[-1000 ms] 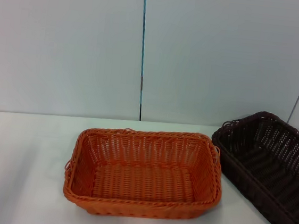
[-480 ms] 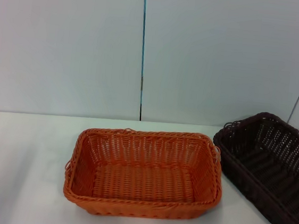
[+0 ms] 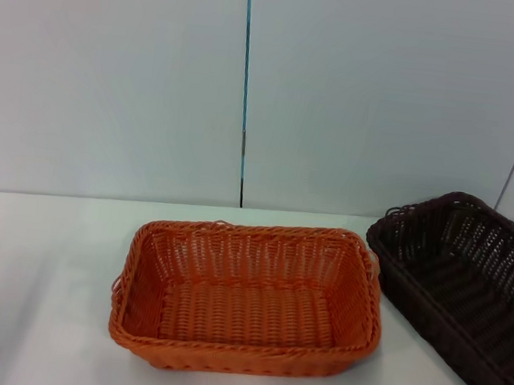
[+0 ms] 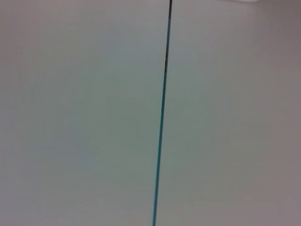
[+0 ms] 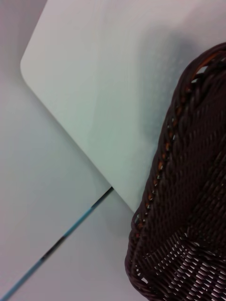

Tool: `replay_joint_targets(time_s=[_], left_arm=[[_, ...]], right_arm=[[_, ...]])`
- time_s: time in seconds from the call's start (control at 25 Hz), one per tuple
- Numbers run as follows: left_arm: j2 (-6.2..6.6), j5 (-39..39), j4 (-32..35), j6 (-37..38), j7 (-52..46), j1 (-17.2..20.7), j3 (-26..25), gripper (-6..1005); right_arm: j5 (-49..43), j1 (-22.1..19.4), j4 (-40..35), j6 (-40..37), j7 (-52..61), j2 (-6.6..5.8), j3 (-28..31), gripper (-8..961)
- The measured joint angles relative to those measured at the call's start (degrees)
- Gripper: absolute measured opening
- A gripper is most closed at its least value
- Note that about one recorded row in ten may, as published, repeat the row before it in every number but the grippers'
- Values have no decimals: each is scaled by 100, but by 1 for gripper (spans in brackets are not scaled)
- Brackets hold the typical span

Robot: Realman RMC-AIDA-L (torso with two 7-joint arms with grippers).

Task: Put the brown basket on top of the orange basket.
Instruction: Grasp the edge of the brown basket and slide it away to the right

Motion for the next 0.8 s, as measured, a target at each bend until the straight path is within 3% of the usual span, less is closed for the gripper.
replay_joint_targets(time_s=[0.32, 0.4, 0.64, 0.8], left_arm=[[-14, -2, -70, -246, 177, 23, -111, 879], [-14, -2, -72, -321, 177, 13, -149, 879], [-6, -4, -78, -532, 181, -2, -276, 879], [-8, -4, -78, -702, 181, -4, -411, 879]], right_arm=[[177, 5, -116, -379, 31, 20, -426, 393], [256, -7, -153, -422, 33, 24, -444, 570], [448, -31, -253, -472, -4, 27, -543, 771], [458, -30, -318, -479, 10, 16, -582, 590]])
